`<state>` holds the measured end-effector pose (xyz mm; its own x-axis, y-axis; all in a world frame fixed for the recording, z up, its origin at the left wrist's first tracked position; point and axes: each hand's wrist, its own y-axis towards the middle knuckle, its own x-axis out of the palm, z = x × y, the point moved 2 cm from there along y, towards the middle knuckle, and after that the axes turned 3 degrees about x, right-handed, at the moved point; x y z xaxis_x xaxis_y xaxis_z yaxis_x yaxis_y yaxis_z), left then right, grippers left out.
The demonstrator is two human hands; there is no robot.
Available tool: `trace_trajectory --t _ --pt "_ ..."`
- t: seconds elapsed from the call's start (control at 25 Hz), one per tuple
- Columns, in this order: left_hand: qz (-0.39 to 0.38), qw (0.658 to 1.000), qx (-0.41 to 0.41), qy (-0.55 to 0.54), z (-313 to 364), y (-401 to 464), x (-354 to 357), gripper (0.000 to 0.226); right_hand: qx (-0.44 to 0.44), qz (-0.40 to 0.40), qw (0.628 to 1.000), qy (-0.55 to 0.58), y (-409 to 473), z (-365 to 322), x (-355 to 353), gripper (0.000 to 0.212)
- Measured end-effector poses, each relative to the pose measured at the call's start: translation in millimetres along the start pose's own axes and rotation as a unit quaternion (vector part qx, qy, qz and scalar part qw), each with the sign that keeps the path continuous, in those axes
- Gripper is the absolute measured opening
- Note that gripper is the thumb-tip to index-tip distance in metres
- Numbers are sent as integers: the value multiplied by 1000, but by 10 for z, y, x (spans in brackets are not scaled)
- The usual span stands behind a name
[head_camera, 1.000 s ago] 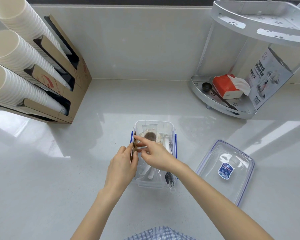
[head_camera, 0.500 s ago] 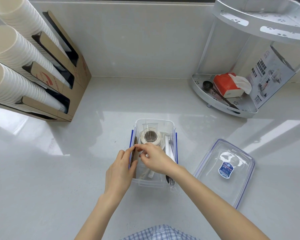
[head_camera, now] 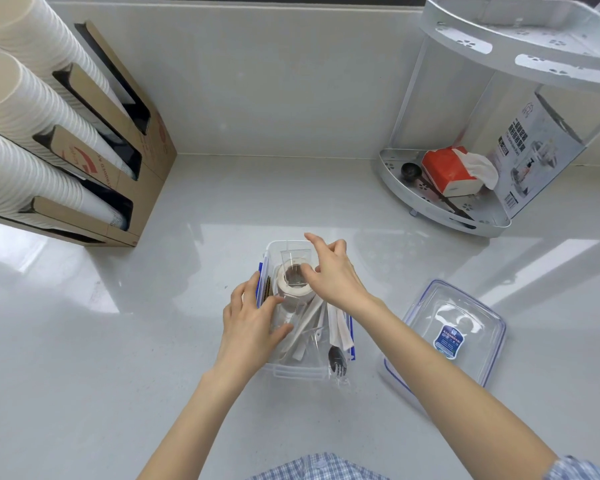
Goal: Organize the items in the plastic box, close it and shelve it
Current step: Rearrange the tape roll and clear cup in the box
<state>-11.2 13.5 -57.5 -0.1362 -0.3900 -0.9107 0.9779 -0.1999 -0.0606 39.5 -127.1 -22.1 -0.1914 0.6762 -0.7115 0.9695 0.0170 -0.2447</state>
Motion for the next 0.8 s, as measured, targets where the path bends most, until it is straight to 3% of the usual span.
trace_trajectory --t 0.16,0.4,0.8 --pt "-32 999 -25 32 14 55 37 64 14 -22 999 -30 41 -18 76 57" --pt "-44 997 -31 47 24 96 157 61 29 -24 998 -42 59 28 99 39" --pt "84 995 45 30 40 -37 251 69 42 14 995 92 -97 85 -22 20"
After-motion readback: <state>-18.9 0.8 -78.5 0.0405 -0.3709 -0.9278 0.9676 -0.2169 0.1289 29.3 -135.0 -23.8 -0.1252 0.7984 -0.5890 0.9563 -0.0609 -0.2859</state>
